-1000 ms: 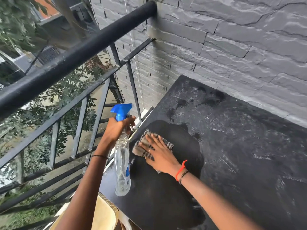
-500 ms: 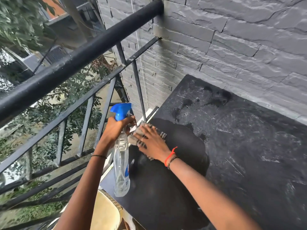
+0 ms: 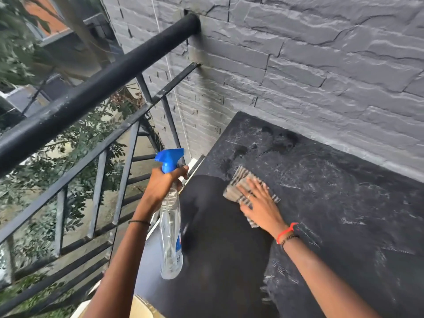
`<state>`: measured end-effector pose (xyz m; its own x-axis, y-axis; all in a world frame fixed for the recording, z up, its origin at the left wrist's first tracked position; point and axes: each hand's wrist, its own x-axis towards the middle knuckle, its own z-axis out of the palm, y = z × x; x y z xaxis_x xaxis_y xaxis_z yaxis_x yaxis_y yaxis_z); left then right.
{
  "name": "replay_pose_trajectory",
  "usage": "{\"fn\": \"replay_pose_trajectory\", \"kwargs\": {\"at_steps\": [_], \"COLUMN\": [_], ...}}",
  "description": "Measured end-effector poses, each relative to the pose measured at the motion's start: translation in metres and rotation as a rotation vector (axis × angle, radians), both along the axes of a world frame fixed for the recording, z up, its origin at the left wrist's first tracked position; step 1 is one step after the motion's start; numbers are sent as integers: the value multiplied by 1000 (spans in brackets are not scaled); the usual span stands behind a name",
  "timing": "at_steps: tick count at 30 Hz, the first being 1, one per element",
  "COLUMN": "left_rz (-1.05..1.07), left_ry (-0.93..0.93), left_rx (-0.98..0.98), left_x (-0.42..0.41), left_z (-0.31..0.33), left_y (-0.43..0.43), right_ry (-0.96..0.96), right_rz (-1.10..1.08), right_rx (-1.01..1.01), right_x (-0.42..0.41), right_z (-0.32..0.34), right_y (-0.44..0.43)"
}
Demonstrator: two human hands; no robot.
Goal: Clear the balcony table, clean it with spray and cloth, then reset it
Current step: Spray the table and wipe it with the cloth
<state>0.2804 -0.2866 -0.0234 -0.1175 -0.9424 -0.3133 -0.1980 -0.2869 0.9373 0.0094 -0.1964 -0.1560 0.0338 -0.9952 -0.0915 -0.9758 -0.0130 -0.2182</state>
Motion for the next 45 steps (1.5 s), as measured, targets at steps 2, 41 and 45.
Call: {"fn": "replay_pose_trajectory", "kwargs": {"at_steps": [2, 41, 45], "left_rz": [-11, -48, -62], "left_ry": [14, -3, -54], "left_rx": [10, -26, -61], "left_x": [-7, -53, -57], "left_z": [-2, 3, 1], "left_y": [-2, -54, -56], "right_ry": [-5, -29, -59], "right_rz": [-47, 264, 175], "right_rx": [2, 27, 52], "right_x": [5, -33, 6], "right_z": [4, 3, 6], "right_y": [-31, -104, -157]}}
